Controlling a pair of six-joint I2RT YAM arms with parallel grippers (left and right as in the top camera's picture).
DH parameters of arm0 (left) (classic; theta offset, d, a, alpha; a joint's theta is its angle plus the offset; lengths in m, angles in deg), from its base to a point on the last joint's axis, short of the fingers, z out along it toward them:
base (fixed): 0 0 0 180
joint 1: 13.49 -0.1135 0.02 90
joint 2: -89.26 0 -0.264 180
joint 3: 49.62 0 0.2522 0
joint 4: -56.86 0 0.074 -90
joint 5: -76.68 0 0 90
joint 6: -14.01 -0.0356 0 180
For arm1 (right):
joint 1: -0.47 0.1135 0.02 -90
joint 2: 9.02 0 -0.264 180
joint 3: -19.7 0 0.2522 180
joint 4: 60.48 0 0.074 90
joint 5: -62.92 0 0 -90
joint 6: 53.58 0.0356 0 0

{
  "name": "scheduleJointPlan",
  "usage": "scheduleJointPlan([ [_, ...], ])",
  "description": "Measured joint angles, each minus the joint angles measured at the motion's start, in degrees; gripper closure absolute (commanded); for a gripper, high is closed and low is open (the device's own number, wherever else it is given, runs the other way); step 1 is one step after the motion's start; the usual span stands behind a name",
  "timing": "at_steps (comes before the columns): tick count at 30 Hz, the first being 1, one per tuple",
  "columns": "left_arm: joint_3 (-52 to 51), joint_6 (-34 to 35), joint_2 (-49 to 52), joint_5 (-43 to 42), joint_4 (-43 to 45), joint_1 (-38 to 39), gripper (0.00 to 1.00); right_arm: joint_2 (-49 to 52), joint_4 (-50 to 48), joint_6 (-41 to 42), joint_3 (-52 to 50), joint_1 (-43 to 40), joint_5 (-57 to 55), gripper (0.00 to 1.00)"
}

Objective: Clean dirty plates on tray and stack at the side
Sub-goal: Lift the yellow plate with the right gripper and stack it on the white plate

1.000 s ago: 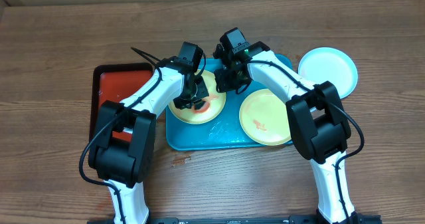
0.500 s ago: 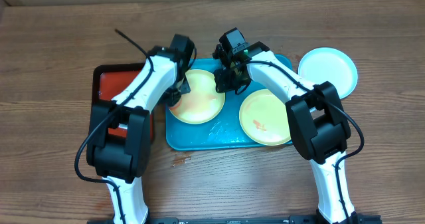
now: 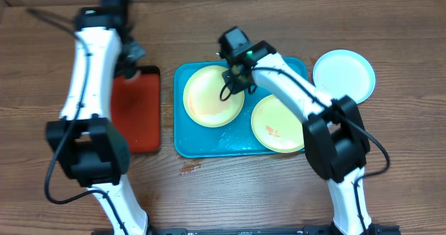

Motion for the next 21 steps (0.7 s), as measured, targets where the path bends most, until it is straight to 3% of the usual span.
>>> scheduleJointPlan([
  [6, -2.47, 0.0, 0.0, -2.4, -3.61, -8.17, 0.96, -7.3, -4.61, -9.81, 1.81, 11.19, -28.35, 0.96],
  [11, -5.07, -0.04, 0.0, -3.23, -3.74, -10.97, 0.96, -8.31, -8.11, -21.0, 2.19, 17.53, -45.72, 0.96],
  [21, -6.12, -0.04, 0.0, -3.5, -3.87, -11.19, 0.96, -8.31, -12.76, -34.12, 2.14, 21.68, -65.81, 0.96],
])
